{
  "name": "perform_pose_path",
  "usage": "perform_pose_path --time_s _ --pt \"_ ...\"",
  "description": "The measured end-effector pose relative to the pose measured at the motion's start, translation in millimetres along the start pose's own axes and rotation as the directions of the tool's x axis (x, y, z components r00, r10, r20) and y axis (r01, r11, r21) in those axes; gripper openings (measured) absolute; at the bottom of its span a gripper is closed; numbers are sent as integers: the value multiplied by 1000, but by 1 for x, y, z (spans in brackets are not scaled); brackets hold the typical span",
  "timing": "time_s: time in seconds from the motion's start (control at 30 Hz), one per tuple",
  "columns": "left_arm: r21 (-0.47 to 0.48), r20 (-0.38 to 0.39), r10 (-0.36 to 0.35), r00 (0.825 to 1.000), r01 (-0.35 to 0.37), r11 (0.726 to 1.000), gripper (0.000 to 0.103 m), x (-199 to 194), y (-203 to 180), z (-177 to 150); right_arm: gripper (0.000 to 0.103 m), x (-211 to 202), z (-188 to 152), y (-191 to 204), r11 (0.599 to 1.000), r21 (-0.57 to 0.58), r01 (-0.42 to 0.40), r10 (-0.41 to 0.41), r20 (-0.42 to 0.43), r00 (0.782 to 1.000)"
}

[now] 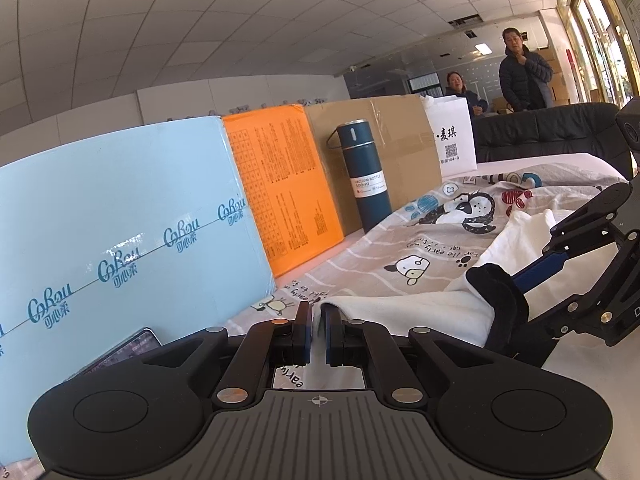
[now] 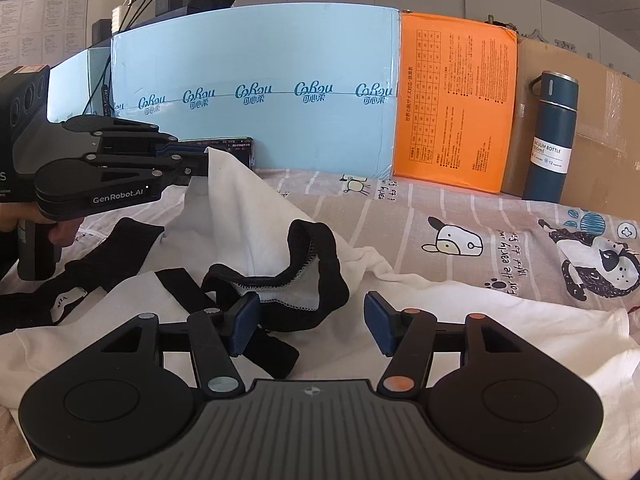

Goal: Fold clothes

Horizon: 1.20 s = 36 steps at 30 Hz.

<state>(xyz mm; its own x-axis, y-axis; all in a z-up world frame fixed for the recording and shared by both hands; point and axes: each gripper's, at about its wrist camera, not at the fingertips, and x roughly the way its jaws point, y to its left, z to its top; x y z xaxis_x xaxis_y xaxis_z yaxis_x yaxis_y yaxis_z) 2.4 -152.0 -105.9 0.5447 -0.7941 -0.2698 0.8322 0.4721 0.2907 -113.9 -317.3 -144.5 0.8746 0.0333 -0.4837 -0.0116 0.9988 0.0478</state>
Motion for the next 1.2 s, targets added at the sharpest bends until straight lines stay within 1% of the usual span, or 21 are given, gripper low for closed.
perform_pose_path --time_s 0.1,0.2,0.27,0.3,0.33,0.37,0.4,0.47,0.5,0.6,0.7,0.8,0.83,0.87,0.97,1.0,1.03,1.07,1.1,1.13,1.2 --pt "-2 -6 4 1000 -4 1000 5 3 1 0 58 6 7 -16 983 166 -80 88 -43 995" --pt "9 -11 10 1000 -10 1000 5 6 0 -1 60 9 12 -29 942 303 -142 162 -41 986" --pt "10 -13 11 1000 -10 1000 5 8 1 -1 62 15 15 -34 916 370 -154 187 -56 981" --pt "13 -15 10 1000 -10 1000 5 9 1 -1 60 21 16 -35 908 394 -142 186 -77 979" --pt "22 -19 16 1000 -15 1000 5 10 1 -1 54 25 17 -36 903 407 -134 187 -95 978" --pt "30 -22 21 1000 -21 999 5 12 0 -1 35 30 18 -36 900 415 -132 193 -109 975" --pt "35 -26 25 999 -24 999 5 14 0 -1 20 34 20 -36 897 422 -130 198 -122 973" --pt "37 -40 36 999 -35 999 5 20 3 -1 16 39 28 -37 894 428 -132 200 -117 973" --pt "38 -49 42 998 -40 998 5 25 5 -1 12 42 33 -39 888 441 -132 200 -110 974" --pt "43 -81 49 996 -45 998 5 40 11 -2 11 57 51 -51 854 507 -120 197 -100 975" --pt "46 -120 58 991 -53 998 6 55 17 -7 10 71 66 -65 817 569 -91 173 -92 981" --pt "38 -163 81 983 -76 996 6 67 26 -13 10 85 76 -74 800 594 -89 161 -69 985" --pt "35 -176 91 980 -86 996 10 70 29 -14 10 90 78 -76 795 600 -91 159 -61 985" --pt "32 -189 100 977 -96 995 11 74 32 -16 10 96 79 -79 791 605 -92 158 -56 986" --pt "12 -207 123 971 -123 992 13 75 40 -18 16 106 78 -85 777 622 -97 138 -19 990" --pt "-2 -199 132 971 -135 991 16 73 43 -16 23 106 76 -87 774 625 -103 125 9 992" --pt "-16 -191 141 971 -147 989 24 70 46 -15 30 104 75 -89 770 628 -110 113 35 993" --pt "-37 -177 147 973 -155 987 27 66 49 -12 43 103 74 -92 765 634 -112 98 57 994" --pt "-70 -156 137 978 -149 986 27 62 52 -8 50 100 73 -94 764 635 -109 84 71 994" --pt "-103 -134 127 983 -141 985 29 58 55 -4 51 98 74 -95 768 633 -101 68 75 995" --pt "-197 -99 52 994 -71 978 36 53 61 4 53 93 76 -98 778 623 -81 48 70 996"
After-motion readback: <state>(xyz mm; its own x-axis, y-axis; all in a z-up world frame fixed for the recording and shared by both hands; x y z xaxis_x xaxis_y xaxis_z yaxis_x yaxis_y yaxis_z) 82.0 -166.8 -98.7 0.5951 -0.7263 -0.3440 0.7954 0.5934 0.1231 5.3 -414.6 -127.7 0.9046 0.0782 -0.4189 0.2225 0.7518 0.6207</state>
